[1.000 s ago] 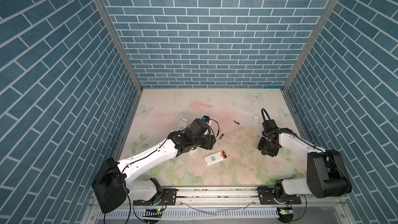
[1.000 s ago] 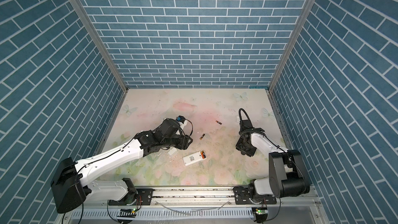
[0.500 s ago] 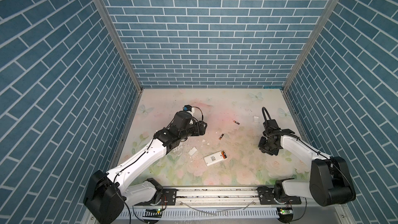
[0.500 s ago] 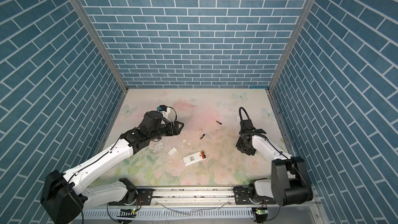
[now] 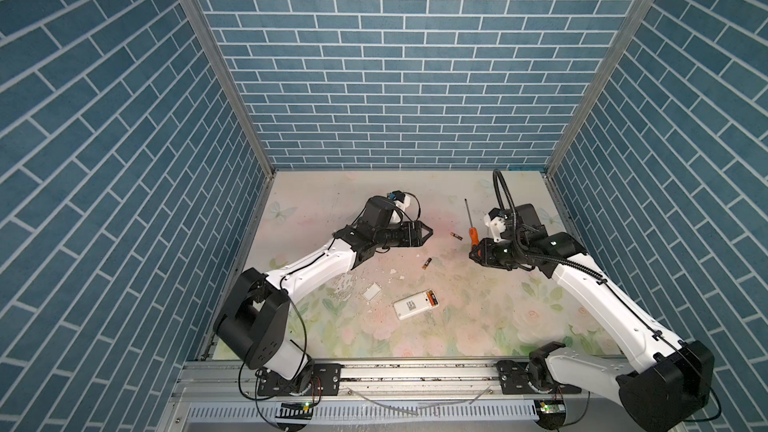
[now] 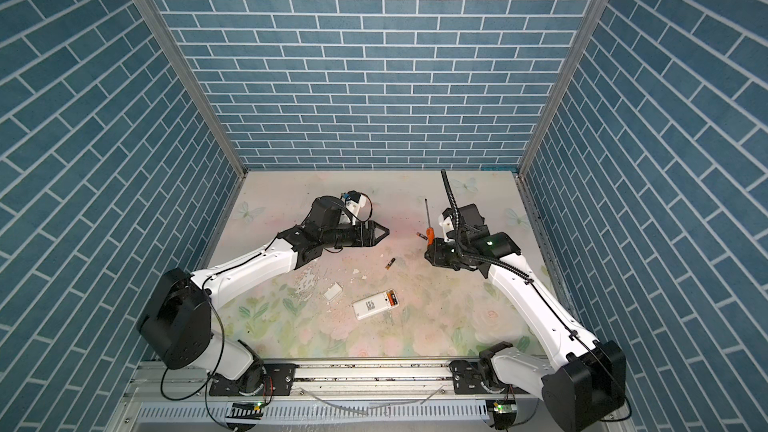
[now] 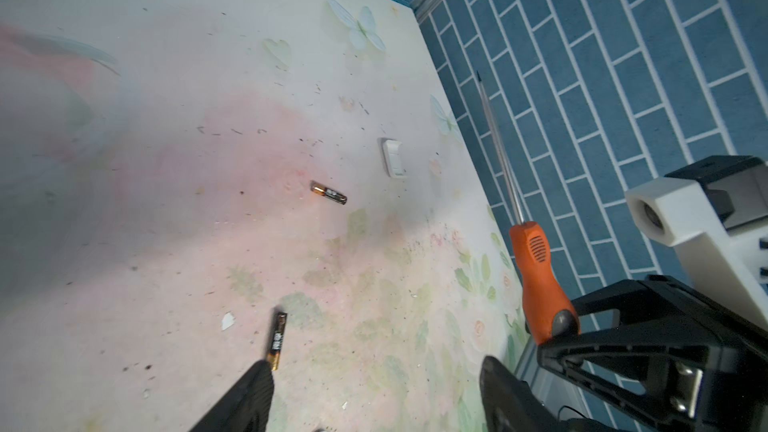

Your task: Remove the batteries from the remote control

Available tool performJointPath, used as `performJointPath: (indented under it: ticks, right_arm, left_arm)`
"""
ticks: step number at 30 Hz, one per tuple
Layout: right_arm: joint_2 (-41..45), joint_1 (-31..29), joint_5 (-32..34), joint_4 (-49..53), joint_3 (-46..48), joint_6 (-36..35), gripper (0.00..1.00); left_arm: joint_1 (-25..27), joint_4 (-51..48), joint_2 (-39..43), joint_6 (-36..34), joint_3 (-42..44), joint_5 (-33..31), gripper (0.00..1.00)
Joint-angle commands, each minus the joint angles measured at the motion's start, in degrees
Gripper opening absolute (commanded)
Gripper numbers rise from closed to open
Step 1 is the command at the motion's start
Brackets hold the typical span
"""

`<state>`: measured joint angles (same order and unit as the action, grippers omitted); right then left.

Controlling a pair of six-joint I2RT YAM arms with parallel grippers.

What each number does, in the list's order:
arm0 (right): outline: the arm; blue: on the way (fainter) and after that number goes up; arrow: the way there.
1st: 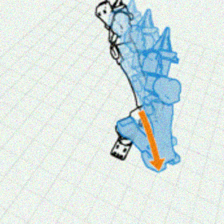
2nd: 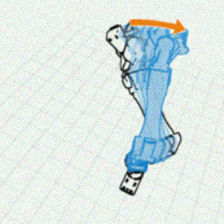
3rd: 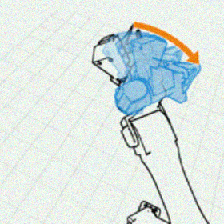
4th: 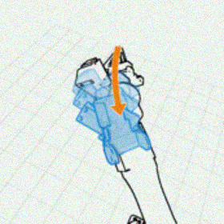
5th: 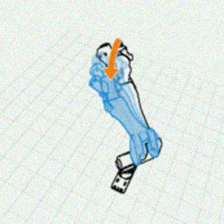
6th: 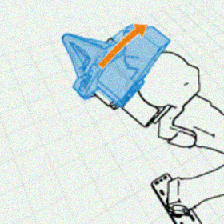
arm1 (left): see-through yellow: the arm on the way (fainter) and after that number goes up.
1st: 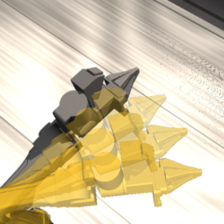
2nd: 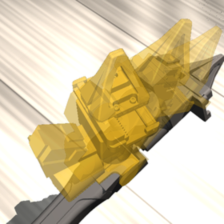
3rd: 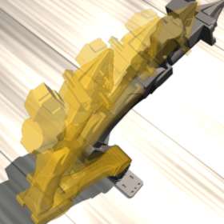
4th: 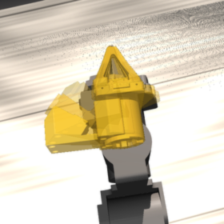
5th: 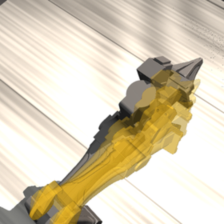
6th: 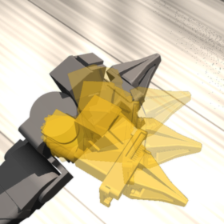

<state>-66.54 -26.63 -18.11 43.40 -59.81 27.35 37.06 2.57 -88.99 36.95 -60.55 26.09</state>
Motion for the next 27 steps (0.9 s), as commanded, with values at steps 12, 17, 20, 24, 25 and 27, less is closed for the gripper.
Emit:
performJointPath:
  ticks: [12, 17, 20, 24, 25, 27]
  right_arm:
    - [-2.11, -4.55, -4.87, -0.23, -6.80, -4.86, 0.00]
    - [-2.62, -5.40, -5.51, -0.77, -7.59, -4.85, 0.00]
    - [-2.63, -5.61, -5.44, -0.61, -7.94, -4.96, 0.00]
    - [-2.65, -5.81, -5.15, -0.59, -7.74, -5.12, 0.00]
    - [-2.54, -5.85, -4.78, -0.59, -7.61, -5.12, 0.00]
    - [-2.19, -5.81, -4.51, -1.15, -7.36, -5.03, 0.00]
  left_arm:
    - [5.26, 13.25, -7.23, 6.07, -7.15, 4.41, 0.75]
    - [5.83, 14.04, -9.82, 6.95, -8.22, 4.67, 0.63]
    - [5.84, 15.75, -10.82, 8.17, -8.31, 4.98, 0.52]
    - [5.83, 16.88, -11.63, 8.88, -8.66, 5.11, 0.32]
    - [5.83, 17.32, -11.66, 9.17, -8.62, 5.20, 0.26]
    - [5.85, 17.93, -11.72, 9.59, -8.30, 5.25, 0.16]
